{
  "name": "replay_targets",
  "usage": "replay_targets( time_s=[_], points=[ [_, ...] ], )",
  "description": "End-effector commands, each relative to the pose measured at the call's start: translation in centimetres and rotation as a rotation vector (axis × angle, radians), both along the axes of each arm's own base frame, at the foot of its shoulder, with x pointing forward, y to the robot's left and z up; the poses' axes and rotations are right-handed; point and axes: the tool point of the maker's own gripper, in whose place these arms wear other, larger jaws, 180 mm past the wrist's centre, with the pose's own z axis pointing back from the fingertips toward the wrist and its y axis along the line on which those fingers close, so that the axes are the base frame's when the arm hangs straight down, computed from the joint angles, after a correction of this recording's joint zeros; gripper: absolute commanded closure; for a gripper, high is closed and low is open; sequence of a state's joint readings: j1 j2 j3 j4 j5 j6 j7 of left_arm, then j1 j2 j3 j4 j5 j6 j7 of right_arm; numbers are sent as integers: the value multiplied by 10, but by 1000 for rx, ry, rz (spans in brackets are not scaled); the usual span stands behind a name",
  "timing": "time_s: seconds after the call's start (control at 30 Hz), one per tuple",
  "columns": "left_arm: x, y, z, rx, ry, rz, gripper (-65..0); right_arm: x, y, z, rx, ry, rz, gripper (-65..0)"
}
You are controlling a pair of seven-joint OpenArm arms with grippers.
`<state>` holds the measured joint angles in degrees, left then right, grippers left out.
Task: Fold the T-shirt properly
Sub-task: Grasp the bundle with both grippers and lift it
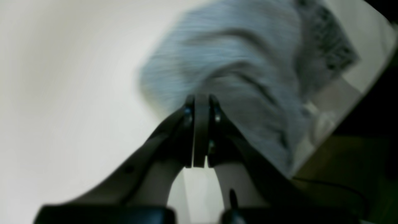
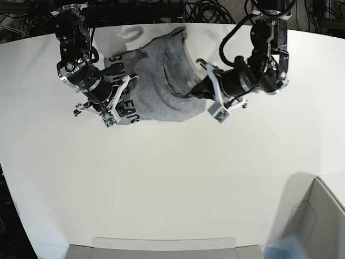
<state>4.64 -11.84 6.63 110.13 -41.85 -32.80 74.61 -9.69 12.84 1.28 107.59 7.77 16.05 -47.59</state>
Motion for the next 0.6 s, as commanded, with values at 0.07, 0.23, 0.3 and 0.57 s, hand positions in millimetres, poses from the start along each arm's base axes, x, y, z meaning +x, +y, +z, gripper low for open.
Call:
replay_targets(
  time_s=[0.07, 0.23, 0.3, 0.57],
  points=[
    [-8, -9, 2, -31, -8, -18, 0, 14, -5, 6, 11, -32, -9, 0],
    [-12, -9, -12, -37, 35, -7, 0, 13, -15, -13, -16, 21, -21, 0],
    [-15, -10, -24, -33, 77, -13, 0, 9, -21, -23, -31, 50, -22, 0],
    [12, -4, -50, -44, 137, 38, 0, -19, -22, -43, -33, 123, -24, 0]
  ],
)
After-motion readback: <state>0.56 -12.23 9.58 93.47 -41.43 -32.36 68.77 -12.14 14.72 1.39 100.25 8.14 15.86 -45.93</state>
